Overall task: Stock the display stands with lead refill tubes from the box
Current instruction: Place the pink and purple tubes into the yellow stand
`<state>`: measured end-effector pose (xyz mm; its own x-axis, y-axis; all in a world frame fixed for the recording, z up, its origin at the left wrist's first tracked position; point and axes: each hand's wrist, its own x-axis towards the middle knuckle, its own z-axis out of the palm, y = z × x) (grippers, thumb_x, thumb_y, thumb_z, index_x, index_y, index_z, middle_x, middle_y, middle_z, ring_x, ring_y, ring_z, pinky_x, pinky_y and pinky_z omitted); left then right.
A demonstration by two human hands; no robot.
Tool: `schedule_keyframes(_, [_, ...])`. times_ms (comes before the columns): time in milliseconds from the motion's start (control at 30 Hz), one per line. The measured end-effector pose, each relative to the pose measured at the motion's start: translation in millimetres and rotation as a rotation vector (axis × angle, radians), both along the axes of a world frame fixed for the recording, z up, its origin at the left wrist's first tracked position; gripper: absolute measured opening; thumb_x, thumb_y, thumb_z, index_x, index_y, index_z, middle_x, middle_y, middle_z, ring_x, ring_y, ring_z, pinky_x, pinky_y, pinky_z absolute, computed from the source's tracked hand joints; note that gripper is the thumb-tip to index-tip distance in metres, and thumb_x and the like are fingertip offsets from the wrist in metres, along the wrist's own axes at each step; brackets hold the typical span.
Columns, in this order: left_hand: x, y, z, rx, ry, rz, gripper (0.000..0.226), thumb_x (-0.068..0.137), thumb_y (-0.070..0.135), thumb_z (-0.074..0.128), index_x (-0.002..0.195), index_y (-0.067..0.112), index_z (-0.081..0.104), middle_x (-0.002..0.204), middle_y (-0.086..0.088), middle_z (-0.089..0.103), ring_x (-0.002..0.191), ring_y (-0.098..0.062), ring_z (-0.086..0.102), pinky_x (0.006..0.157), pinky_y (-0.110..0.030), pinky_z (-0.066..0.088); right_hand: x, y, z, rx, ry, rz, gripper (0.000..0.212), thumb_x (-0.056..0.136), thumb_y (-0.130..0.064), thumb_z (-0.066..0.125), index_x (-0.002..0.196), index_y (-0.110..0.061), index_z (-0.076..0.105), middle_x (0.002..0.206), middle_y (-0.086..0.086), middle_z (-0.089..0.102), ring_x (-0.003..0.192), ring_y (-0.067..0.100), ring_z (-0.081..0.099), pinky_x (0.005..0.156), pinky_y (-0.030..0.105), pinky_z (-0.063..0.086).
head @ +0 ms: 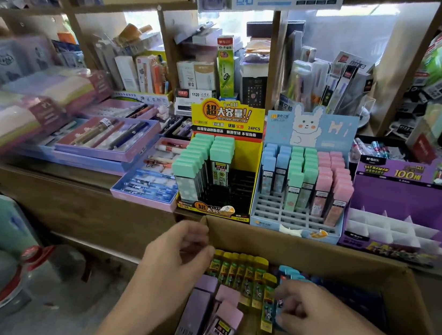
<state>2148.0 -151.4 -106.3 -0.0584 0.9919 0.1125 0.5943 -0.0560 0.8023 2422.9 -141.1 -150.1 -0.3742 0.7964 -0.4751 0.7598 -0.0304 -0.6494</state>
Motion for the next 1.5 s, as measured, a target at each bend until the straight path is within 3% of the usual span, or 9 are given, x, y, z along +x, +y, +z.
schedule_keyframes(133, [14, -22, -28, -0.276, -0.021, -0.036, 0.042, 0.087, 0.036, 0.070, 0.127, 0.040, 0.057, 0.120, 0.020, 0.066, 0.110, 0.007, 0.062, 0.098, -0.023, 0.052, -17, -13, -4, -0.133, 0.077, -0.062, 0.033, 0.090, -0.039, 0.074, 0.120, -0.036, 0.063, 0.101, -0.011, 0.073, 0.091, 0.002, 0.069, 0.084, 0.022, 0.055])
schedule_keyframes(267, [21, -33, -36, -0.473, 0.021, -0.053, 0.040, 0.083, 0.049, 0.063, 0.116, 0.062, 0.044, 0.112, 0.036, 0.053, 0.103, 0.018, 0.052, 0.089, -0.007, 0.042, -33, -23, -13, -0.341, 0.191, -0.144, 0.041, 0.086, -0.029, 0.079, 0.122, -0.026, 0.060, 0.098, -0.008, 0.079, 0.090, 0.007, 0.074, 0.094, 0.031, 0.059])
schedule_keyframes(533, [23, -37, -55, -0.652, 0.107, -0.046, 0.077, 0.092, 0.041, 0.055, 0.158, 0.034, 0.015, 0.159, 0.008, 0.034, 0.143, -0.012, 0.036, 0.117, -0.027, 0.027, -66, -33, -35, -0.580, 0.271, -0.375, 0.040, 0.083, -0.011, 0.081, 0.104, -0.028, 0.052, 0.108, 0.001, 0.071, 0.102, 0.017, 0.072, 0.093, 0.031, 0.060])
schedule_keyframes(700, [21, -38, -52, -0.632, 0.133, -0.073, 0.058, 0.094, 0.034, 0.051, 0.149, 0.038, 0.030, 0.139, 0.014, 0.047, 0.115, -0.003, 0.043, 0.094, -0.018, 0.028, -84, -36, -41, -0.712, 0.454, -0.608, 0.039, 0.086, 0.009, 0.070, 0.118, -0.014, 0.064, 0.113, 0.010, 0.072, 0.113, 0.026, 0.065, 0.101, 0.042, 0.057])
schedule_keyframes(800, [24, -40, -49, -0.602, 0.078, -0.105, 0.040, 0.092, 0.024, 0.054, 0.115, 0.057, 0.049, 0.119, 0.028, 0.055, 0.104, 0.008, 0.049, 0.089, -0.011, 0.032, -89, -37, -38, -0.754, 0.522, -0.699, 0.038, 0.085, 0.014, 0.065, 0.114, -0.010, 0.064, 0.111, 0.012, 0.072, 0.109, 0.027, 0.065, 0.089, 0.039, 0.058])
schedule_keyframes(900, [23, -39, -52, -0.570, -0.032, -0.121, 0.070, 0.090, 0.003, 0.056, 0.092, 0.073, 0.058, 0.092, 0.034, 0.070, 0.086, 0.017, 0.062, 0.074, 0.000, 0.042, -87, -39, -35, -0.760, 0.540, -0.735, 0.036, 0.085, 0.016, 0.063, 0.109, -0.010, 0.064, 0.106, 0.014, 0.074, 0.101, 0.026, 0.067, 0.082, 0.037, 0.058])
schedule_keyframes(1000, [22, -40, -60, -0.580, -0.101, -0.109, 0.055, 0.090, 0.010, 0.059, 0.098, 0.064, 0.062, 0.105, 0.016, 0.071, 0.093, 0.009, 0.065, 0.082, -0.011, 0.047, -85, -41, -33, -0.757, 0.549, -0.730, 0.034, 0.085, 0.016, 0.064, 0.106, -0.010, 0.068, 0.101, 0.012, 0.075, 0.099, 0.025, 0.068, 0.088, 0.039, 0.057])
schedule_keyframes(1300, [19, -40, -69, -0.577, -0.088, -0.055, 0.037, 0.086, 0.030, 0.058, 0.115, 0.053, 0.059, 0.119, 0.019, 0.066, 0.114, -0.001, 0.061, 0.100, -0.026, 0.050, -87, -44, -34, -0.723, 0.512, -0.742, 0.032, 0.086, 0.012, 0.066, 0.107, -0.012, 0.066, 0.108, 0.011, 0.074, 0.107, 0.025, 0.066, 0.098, 0.041, 0.056])
schedule_keyframes(1500, [17, -42, -73, -0.653, -0.162, -0.029, 0.029, 0.094, 0.030, 0.057, 0.117, 0.047, 0.058, 0.102, 0.032, 0.070, 0.097, 0.014, 0.064, 0.075, -0.008, 0.048, -86, -47, -34, -0.698, 0.479, -0.760, 0.038, 0.084, 0.012, 0.068, 0.113, -0.011, 0.063, 0.110, 0.013, 0.073, 0.109, 0.028, 0.065, 0.104, 0.048, 0.052])
